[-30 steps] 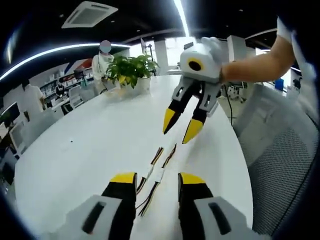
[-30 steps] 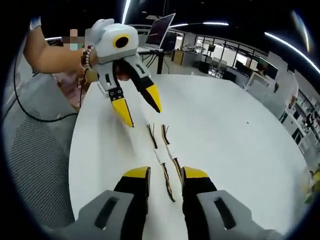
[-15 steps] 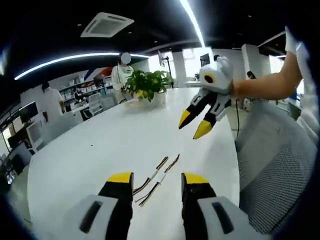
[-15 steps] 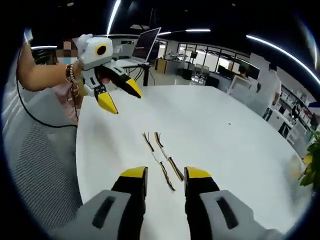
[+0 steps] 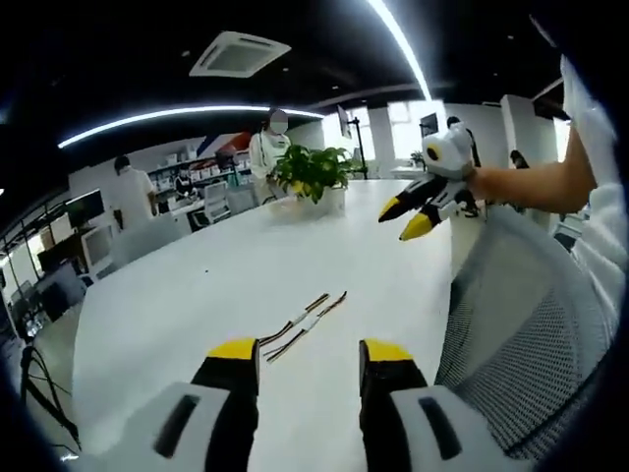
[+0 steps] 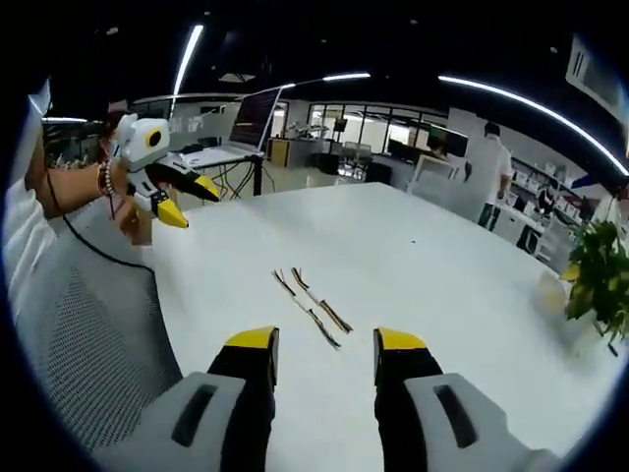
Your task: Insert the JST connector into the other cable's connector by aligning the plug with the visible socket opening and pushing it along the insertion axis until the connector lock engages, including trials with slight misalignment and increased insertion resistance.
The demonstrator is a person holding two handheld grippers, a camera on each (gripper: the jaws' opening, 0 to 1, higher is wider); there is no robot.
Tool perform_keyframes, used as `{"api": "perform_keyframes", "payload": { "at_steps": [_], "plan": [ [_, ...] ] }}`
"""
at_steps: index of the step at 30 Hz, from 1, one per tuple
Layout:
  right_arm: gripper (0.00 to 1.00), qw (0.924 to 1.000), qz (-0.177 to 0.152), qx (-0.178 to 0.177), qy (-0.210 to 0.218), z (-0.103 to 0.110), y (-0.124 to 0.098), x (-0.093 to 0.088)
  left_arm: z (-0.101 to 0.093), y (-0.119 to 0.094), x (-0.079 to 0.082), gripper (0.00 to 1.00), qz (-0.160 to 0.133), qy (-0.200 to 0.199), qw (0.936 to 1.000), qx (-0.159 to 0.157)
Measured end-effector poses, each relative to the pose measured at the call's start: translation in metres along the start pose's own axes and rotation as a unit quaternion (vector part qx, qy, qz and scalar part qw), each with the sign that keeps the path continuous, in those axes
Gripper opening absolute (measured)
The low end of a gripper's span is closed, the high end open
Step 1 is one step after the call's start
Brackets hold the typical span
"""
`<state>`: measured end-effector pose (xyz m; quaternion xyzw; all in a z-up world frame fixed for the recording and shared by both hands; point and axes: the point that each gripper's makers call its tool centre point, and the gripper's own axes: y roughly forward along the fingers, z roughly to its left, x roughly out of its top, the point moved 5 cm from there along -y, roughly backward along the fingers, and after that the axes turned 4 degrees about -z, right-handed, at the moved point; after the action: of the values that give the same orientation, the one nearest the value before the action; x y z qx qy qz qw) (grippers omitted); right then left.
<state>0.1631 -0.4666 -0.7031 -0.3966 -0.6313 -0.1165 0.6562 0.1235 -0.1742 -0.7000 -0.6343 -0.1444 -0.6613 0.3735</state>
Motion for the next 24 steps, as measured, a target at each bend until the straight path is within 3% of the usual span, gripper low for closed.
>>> {"api": "perform_keyframes", "payload": {
  "at_steps": [9, 12, 16, 18, 21, 24],
  "plan": [
    [0.38, 0.9966, -0.030, -0.026, 0.072, 0.012, -0.028, -0.016, -0.020, -0.021, -0.018, 0.36, 0.010, -0.045, 0.9988, 0.018],
    [0.39, 0.9953, -0.033, -0.040, 0.081, 0.016, -0.033, -0.022, -0.025, -0.024, -0.017, 0.36, 0.003, -0.058, 0.9981, 0.019],
    [0.38, 0.9945, -0.036, -0.040, 0.090, 0.023, -0.036, -0.034, -0.030, -0.025, -0.026, 0.36, 0.018, -0.052, 0.9983, 0.020],
    [0.38, 0.9932, -0.026, -0.043, 0.105, 0.022, -0.037, -0.039, -0.032, -0.027, -0.026, 0.36, 0.012, -0.066, 0.9975, 0.022],
    [0.38, 0.9905, -0.047, -0.050, 0.119, 0.018, -0.039, -0.037, -0.030, -0.028, -0.026, 0.36, 0.000, -0.085, 0.9960, 0.024],
    [0.33, 0.9862, -0.051, -0.033, 0.154, 0.022, -0.040, -0.040, -0.032, -0.027, -0.025, 0.36, -0.004, -0.088, 0.9958, 0.022]
  ]
}}
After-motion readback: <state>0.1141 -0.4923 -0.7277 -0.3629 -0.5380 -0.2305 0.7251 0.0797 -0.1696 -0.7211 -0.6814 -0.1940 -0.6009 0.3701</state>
